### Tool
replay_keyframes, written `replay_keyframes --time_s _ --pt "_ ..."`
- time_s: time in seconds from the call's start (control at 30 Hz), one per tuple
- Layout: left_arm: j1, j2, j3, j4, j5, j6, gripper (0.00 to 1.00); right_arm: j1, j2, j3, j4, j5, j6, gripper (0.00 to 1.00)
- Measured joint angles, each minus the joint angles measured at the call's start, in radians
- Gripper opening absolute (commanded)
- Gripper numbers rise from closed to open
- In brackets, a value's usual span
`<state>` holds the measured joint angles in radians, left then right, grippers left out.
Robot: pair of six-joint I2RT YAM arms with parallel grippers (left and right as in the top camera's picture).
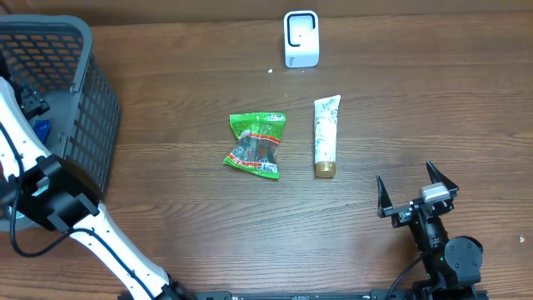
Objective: Scan the item barcode
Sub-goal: 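Reach the left gripper into the basket and grasp the blue Oreo pack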
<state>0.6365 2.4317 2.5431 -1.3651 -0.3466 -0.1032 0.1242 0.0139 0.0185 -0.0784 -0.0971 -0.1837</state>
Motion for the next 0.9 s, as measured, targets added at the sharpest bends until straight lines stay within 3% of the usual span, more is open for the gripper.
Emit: replay_keyframes --time_s 0.43,0.9 --pt "0.000 0.076 -0.001 0.048 -0.010 0.062 0.75 0.000 0.000 0.000 0.000 0.000 0.000 1.00" --pt "-0.002 0.181 -0.002 0.069 -0.009 0.093 0.74 0.000 0.000 0.000 0.000 0.000 0.000 1.00"
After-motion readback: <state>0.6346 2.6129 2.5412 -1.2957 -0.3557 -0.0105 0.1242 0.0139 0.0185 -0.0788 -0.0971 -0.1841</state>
